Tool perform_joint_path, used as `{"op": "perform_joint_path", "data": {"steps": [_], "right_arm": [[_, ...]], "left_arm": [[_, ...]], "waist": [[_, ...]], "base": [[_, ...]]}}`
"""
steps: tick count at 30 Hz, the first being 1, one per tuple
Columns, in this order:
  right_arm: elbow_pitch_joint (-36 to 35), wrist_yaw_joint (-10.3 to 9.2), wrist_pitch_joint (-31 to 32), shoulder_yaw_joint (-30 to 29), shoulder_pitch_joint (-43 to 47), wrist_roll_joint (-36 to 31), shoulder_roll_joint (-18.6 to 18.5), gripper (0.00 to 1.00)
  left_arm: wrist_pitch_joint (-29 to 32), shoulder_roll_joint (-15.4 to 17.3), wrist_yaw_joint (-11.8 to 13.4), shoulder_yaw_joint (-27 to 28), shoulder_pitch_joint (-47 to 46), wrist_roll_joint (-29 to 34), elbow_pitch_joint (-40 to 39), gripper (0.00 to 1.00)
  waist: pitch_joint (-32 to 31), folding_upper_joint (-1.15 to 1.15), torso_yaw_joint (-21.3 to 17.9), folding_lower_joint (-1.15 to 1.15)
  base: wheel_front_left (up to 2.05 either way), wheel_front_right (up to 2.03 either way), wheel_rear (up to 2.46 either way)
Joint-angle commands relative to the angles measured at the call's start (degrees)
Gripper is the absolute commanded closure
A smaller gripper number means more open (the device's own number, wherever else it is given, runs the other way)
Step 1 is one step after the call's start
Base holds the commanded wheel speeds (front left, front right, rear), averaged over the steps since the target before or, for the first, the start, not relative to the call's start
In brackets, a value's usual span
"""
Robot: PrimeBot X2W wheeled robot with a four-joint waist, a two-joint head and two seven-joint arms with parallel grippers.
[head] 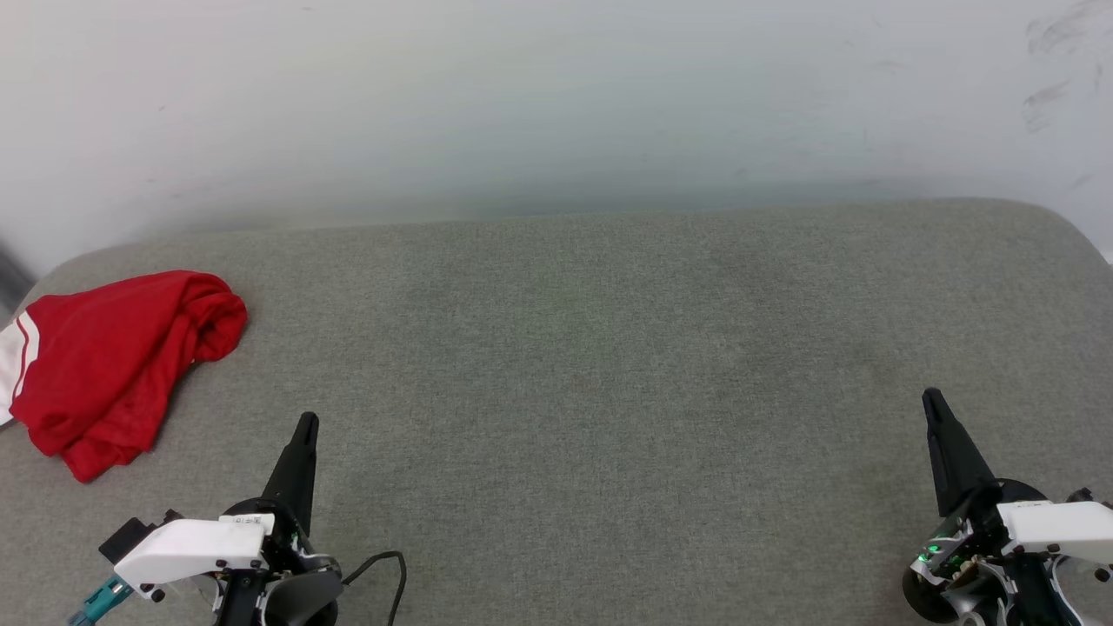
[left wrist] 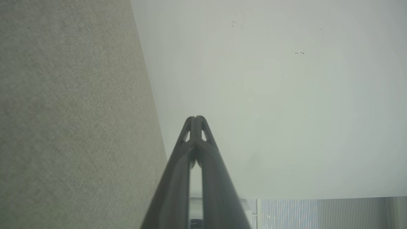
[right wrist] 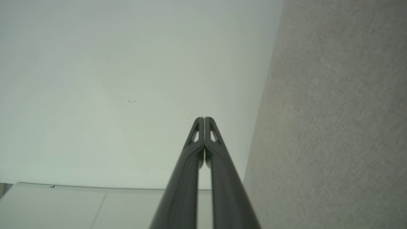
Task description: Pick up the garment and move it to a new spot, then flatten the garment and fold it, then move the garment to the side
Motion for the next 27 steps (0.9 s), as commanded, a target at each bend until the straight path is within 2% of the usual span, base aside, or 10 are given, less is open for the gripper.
{"op": "perform_joint_path", "data": {"steps": [1, 27], "right_arm": [[0.1, 0.0, 0.0, 0.0, -0.6, -0.3, 0.2, 1.0], [0.1, 0.0, 0.0, 0.0, -0.6, -0.3, 0.2, 1.0]], "left_arm": [[0.1, -0.1, -0.2, 0.2, -0.3, 0.1, 0.0, 1.0], [0.1, -0.1, -0.2, 0.2, -0.3, 0.1, 0.0, 1.0]], "waist": [[0.0, 0.0, 0.0, 0.0], [0.0, 0.0, 0.0, 0.0]], "base": [[0.0, 0.0, 0.0], [0.0, 0.0, 0.0]]}}
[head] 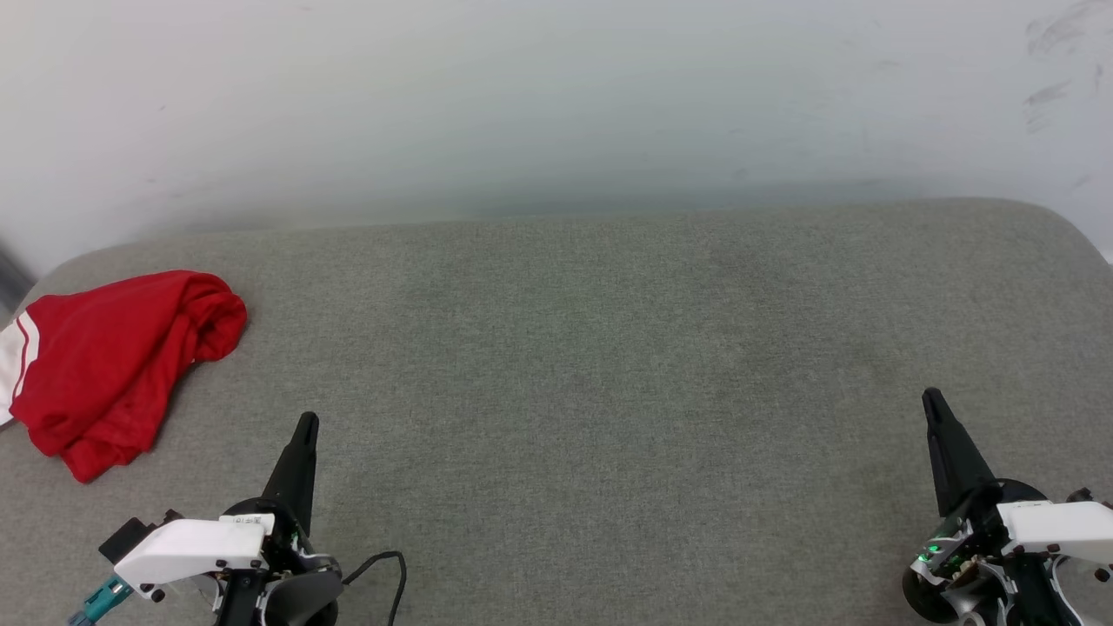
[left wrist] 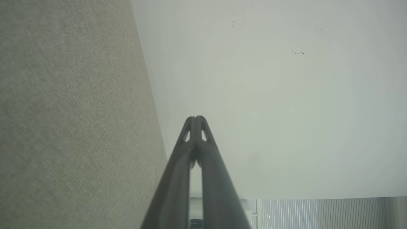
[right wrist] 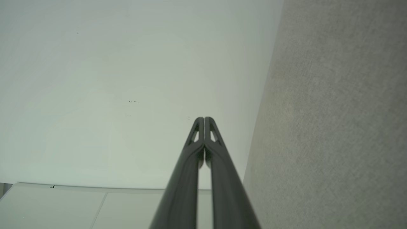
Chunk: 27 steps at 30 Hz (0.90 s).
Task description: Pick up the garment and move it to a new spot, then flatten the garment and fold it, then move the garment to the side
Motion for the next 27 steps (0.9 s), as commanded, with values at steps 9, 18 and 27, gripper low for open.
{"op": "perform_joint_path", "data": {"steps": [9, 18, 27], "right_arm": [[1.2, -0.01, -0.1, 0.1, 1.1, 0.0, 0.0, 0.0], [0.3, 0.0, -2.6, 2.3, 2.2, -1.9, 0.0, 0.0], [0.4, 0.0, -5.5, 2.5, 2.7, -10.4, 0.0, 0.0]], "left_arm": [[-0.1, -0.1, 0.0, -0.2, 1.0, 0.0, 1.2, 0.0], [-2.6, -0.2, 0.0, -0.7, 2.6, 1.6, 0.2, 0.0], [-5.5, -0.1, 0.0, 1.3, 3.9, 7.9, -1.2, 0.0]], "waist": [[0.0, 0.0, 0.0, 0.0], [0.1, 0.0, -0.1, 0.0], [0.1, 0.0, -0.2, 0.0]], "base": [[0.0, 0.0, 0.0], [0.0, 0.0, 0.0], [0.0, 0.0, 0.0]]}}
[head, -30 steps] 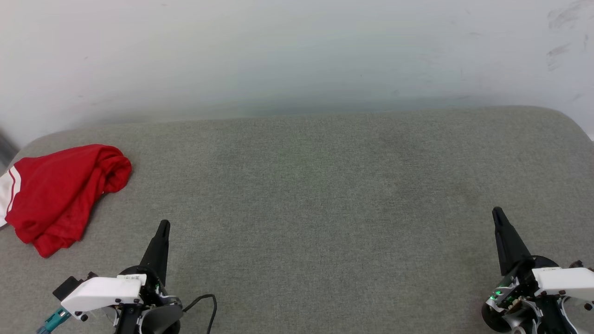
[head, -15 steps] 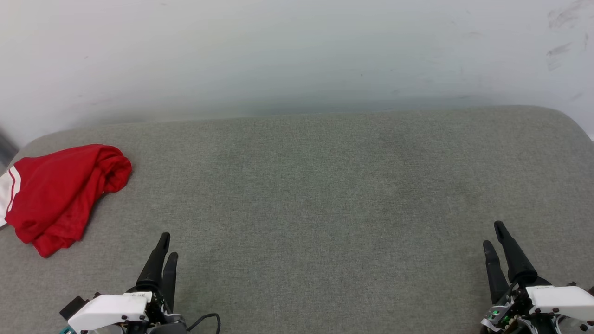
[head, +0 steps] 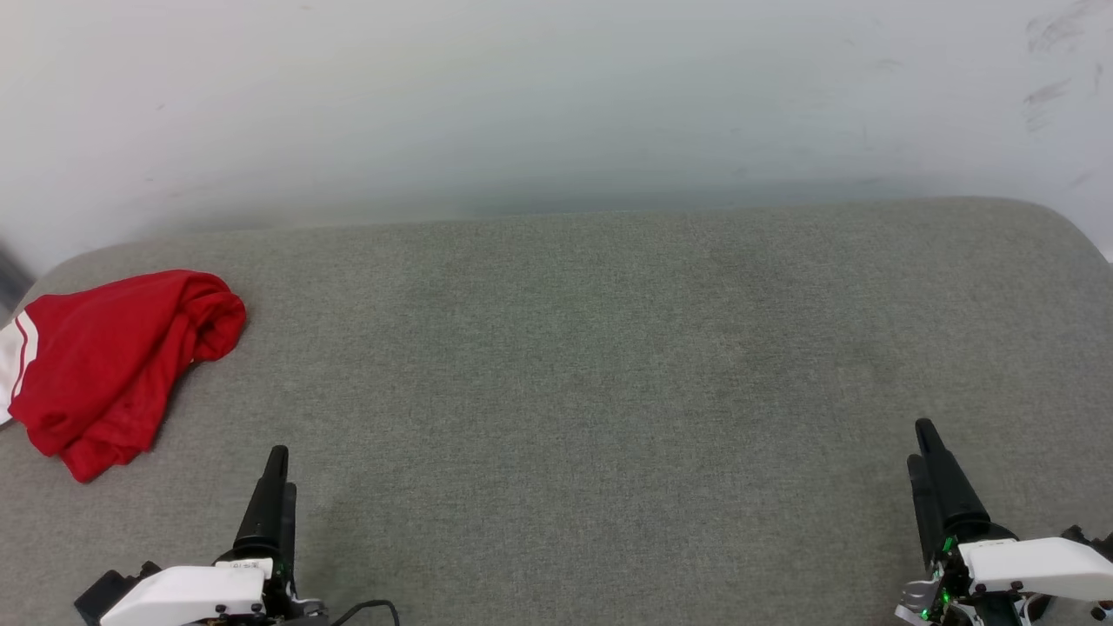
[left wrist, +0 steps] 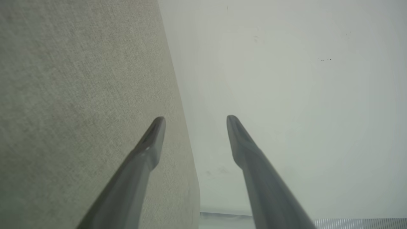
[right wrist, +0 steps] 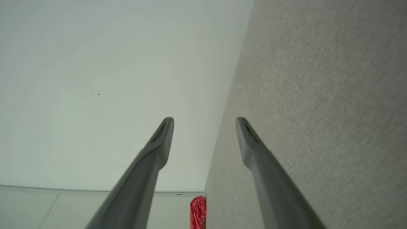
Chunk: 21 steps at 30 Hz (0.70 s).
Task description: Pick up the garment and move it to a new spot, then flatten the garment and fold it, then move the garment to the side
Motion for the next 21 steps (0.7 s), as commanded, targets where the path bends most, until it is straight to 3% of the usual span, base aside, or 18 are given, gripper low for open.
{"op": "perform_joint_path", "data": {"steps": [1, 15, 21], "right_arm": [[-0.8, 0.03, -0.6, -0.4, -1.0, -2.4, 0.0, 0.0], [-6.1, 0.03, -3.8, -2.4, -1.4, -29.0, 0.0, 0.0], [-8.6, 0.03, -4.8, -2.3, -1.3, -36.5, 0.0, 0.0]], "left_arm": [[-0.7, 0.1, -0.1, 0.5, -0.4, 1.6, -1.5, 0.0], [-3.8, 0.1, -0.1, 1.5, 0.9, 15.8, -7.2, 0.0], [-4.9, 0.1, -0.1, 0.7, 1.3, 23.4, -10.2, 0.0]], "waist": [[0.0, 0.0, 0.0, 0.0], [0.4, 0.0, -0.5, 0.0], [0.7, 0.0, -0.6, 0.0]], "base": [[0.0, 0.0, 0.0], [0.0, 0.0, 0.0], [0.0, 0.0, 0.0]]}}
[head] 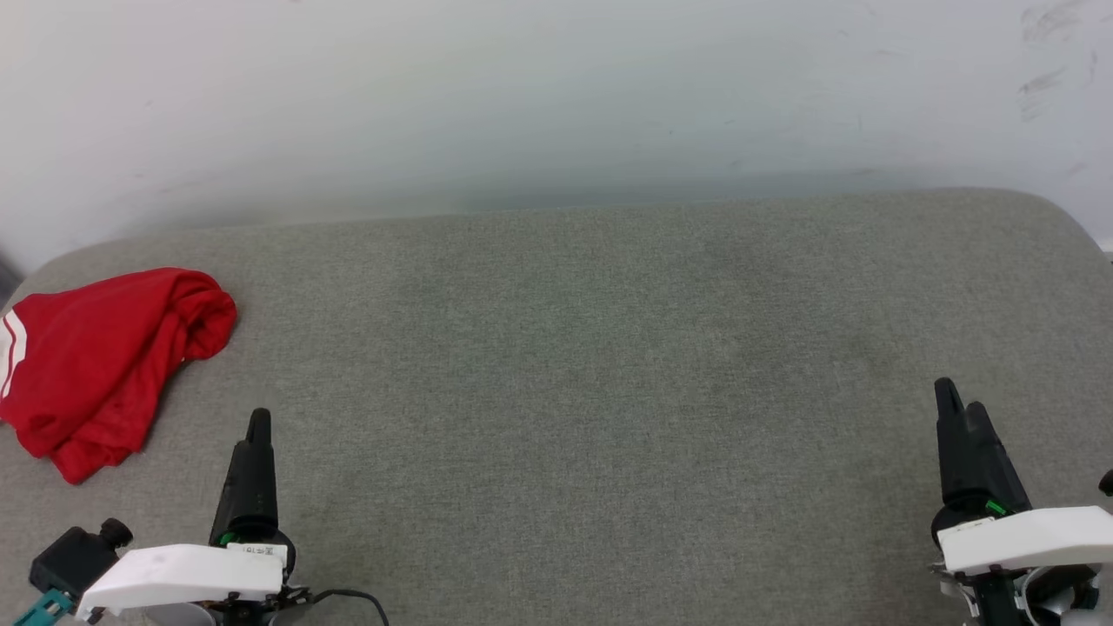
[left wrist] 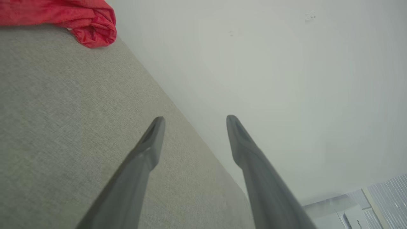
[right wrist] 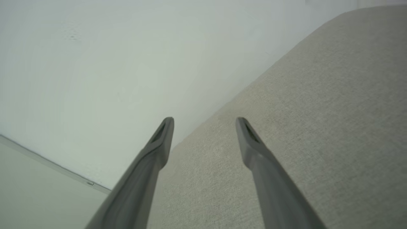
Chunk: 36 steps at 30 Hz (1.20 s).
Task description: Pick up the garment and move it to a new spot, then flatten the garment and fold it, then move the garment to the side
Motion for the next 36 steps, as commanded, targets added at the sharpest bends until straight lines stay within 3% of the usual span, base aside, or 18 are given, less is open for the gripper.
{"op": "perform_joint_path", "data": {"steps": [1, 20, 36], "right_arm": [[-1.3, 0.01, -0.5, 0.2, -1.1, -1.9, 0.0, 0.0], [-5.2, 0.02, -4.0, 3.7, 0.4, -23.9, 0.0, 0.0], [-4.4, 0.01, -6.4, 4.3, 0.4, -36.5, 0.0, 0.0]], "left_arm": [[-0.5, 0.2, -0.1, 0.2, -0.2, 1.5, -1.4, 0.0], [-3.9, 0.3, 4.0, -8.2, 2.1, 28.6, -8.5, 0.0], [-6.4, 5.4, 13.1, -17.2, 2.7, 39.4, -8.3, 0.0]], "waist": [[0.0, 0.0, 0.0, 0.0], [0.3, 0.0, -0.8, 0.0], [0.6, 0.0, -1.5, 0.0]], "base": [[0.0, 0.0, 0.0], [0.0, 0.0, 0.0], [0.0, 0.0, 0.0]]}}
